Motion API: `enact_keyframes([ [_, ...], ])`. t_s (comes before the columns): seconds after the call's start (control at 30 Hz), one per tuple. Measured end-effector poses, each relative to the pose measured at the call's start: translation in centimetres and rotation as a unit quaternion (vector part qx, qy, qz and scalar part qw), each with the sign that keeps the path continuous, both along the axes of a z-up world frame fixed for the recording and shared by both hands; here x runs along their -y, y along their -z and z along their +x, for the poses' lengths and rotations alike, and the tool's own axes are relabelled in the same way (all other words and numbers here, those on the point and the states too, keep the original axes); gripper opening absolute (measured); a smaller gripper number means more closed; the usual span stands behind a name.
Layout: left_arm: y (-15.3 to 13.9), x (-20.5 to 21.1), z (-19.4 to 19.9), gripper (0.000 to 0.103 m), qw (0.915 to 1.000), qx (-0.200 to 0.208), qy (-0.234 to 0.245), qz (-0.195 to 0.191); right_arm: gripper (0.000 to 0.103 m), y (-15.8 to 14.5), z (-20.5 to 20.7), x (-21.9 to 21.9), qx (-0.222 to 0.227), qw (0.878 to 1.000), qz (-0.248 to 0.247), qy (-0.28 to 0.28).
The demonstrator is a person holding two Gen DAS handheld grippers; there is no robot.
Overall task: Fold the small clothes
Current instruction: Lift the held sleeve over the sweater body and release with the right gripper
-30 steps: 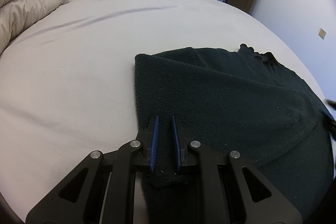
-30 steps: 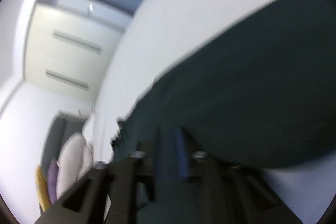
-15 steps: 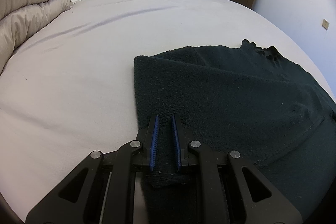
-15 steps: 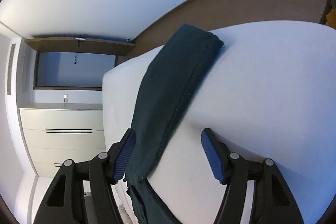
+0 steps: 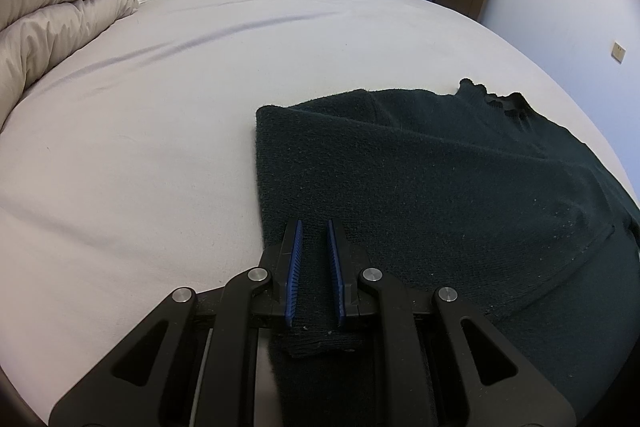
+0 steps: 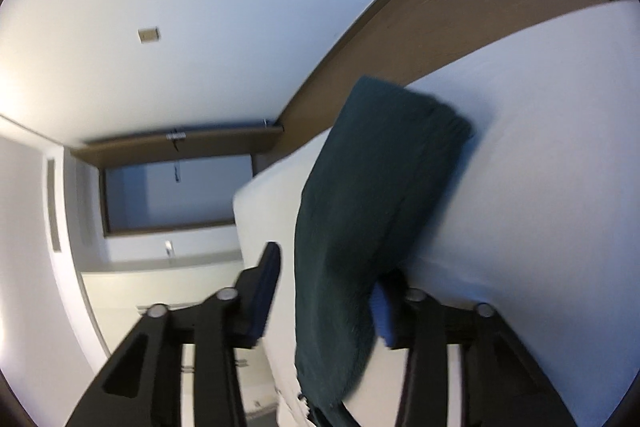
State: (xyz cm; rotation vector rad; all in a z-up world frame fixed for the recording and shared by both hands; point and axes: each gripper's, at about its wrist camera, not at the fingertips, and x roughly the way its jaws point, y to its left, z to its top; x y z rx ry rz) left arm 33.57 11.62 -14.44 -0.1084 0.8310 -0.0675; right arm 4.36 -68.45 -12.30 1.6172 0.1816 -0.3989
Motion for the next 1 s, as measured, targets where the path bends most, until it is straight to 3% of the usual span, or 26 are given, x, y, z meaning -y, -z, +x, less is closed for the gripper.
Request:
enact_keyframes([
  [0.17,0.0,0.0,0.0,0.014,1.0,0.0,0.0,0.0,0.038,-0.2,0.9,-0.7,0.009,0.999,-0.037,0.014],
  [0.27,0.0,0.0,0.0,0.014,1.0,0.0,0.0,-0.002,0.033,0.5,1.0,-0.6,0.017,0.999,-0.03,0.031],
  [0.57,-0.1,0.0,0.1,0.014,1.0,0.0,0.0,-0.003,0.032,0.2,-0.5,-1.6,0.017,0.996,-0.076,0.041],
  [0.73,-0.1,0.0,0.1,0.014,1.0,0.0,0.0,-0.002,0.029,0.8,0.1,-1.4,0.018,0.997,-0.068,0.036],
  [0.87,-0.1,0.0,0.1,0.014,1.0,0.0,0.0,-0.002,0.012,0.8,0.6,-1.0,0.01,0.997,-0.067,0.037],
  [1.0,-0.2,0.1,0.0,0.014,1.0,0.0,0.0,0.001,0.009,0.6,0.7,-1.4,-0.012,0.996,-0.085,0.034],
])
